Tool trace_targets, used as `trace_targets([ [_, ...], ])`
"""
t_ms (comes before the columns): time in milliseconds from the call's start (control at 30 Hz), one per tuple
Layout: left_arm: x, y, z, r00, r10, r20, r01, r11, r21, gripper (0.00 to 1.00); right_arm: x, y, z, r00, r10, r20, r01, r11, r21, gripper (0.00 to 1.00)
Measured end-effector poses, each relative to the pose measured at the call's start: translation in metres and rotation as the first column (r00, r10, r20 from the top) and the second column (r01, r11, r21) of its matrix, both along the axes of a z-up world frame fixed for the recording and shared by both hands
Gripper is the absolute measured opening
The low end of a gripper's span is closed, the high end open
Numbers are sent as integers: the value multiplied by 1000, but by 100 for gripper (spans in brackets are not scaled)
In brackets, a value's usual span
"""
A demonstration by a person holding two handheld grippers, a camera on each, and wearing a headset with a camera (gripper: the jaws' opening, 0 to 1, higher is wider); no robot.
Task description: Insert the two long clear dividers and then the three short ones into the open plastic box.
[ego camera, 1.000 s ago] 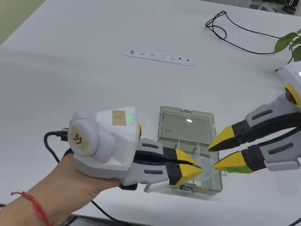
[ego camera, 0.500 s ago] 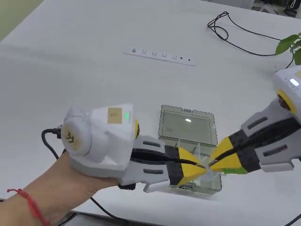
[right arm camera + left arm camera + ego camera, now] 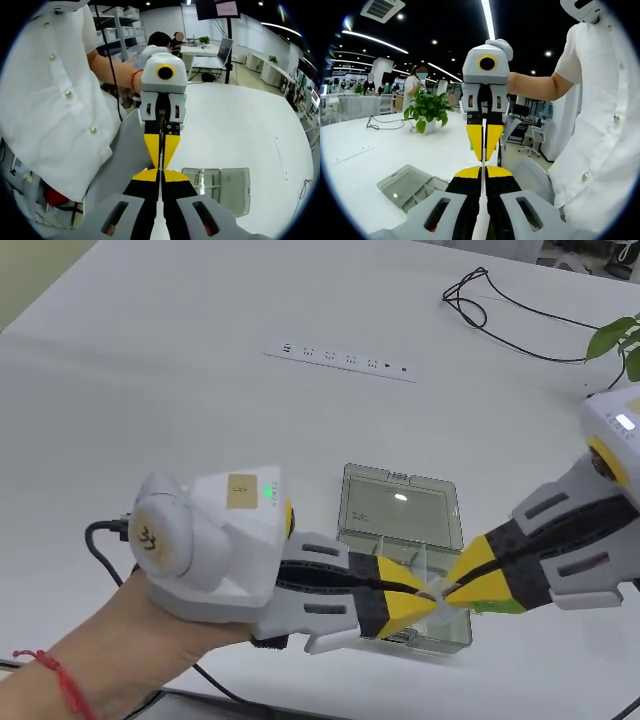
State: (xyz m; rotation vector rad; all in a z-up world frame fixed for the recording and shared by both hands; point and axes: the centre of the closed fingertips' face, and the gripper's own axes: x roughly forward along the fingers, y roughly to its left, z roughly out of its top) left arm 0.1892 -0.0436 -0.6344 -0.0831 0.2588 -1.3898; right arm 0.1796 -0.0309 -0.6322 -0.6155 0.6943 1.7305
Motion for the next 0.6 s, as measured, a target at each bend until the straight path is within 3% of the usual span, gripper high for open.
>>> trace_targets([
  [300, 4, 7, -5, 999, 37, -14, -37, 999, 12, 7, 6, -6, 2, 1000, -21, 14, 21, 1000, 3, 2],
  [600, 14, 23, -14, 994, 109, -23, -108, 994, 31, 16, 26, -15, -1, 995, -86, 41, 86, 996, 0, 2],
])
